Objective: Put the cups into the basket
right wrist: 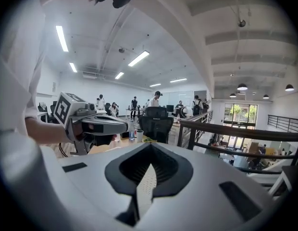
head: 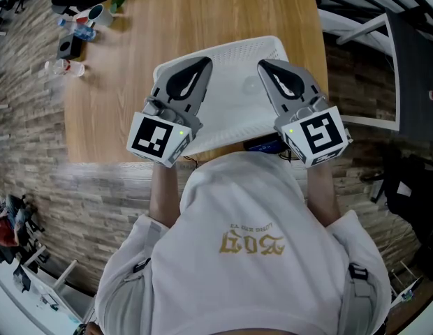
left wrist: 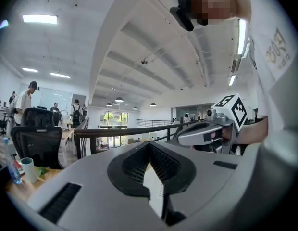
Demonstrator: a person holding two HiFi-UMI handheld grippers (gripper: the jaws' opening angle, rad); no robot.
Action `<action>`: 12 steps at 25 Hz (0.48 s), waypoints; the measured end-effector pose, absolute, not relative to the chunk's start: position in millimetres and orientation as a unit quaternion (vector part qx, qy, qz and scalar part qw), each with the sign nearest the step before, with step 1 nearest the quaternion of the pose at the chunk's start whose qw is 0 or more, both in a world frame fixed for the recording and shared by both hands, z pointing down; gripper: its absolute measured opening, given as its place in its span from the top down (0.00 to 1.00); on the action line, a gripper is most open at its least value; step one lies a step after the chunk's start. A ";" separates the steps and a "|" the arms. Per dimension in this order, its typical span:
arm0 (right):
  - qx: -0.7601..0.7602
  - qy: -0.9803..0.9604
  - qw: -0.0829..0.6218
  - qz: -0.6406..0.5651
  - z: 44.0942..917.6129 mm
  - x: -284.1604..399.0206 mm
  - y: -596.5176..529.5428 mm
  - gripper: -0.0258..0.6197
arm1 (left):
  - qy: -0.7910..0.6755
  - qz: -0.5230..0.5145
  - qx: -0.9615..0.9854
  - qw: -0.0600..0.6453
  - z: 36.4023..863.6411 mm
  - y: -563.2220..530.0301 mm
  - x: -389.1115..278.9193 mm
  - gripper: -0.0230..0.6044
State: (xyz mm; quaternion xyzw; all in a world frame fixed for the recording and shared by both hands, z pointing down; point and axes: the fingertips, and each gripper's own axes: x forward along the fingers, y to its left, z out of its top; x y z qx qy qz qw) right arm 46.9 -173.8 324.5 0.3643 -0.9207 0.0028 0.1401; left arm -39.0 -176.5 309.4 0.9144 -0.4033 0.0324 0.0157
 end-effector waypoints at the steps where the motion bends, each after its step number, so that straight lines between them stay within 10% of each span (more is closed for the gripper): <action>1: 0.371 -0.919 0.136 0.002 322.4 49.0 -174.1 0.95 | -0.412 0.027 0.911 0.008 305.8 -176.6 -43.2 0.95; 12: 0.409 -0.907 0.103 0.004 310.3 59.9 -178.9 0.95 | -0.482 -0.003 0.876 -0.008 296.8 -181.8 -73.2 0.95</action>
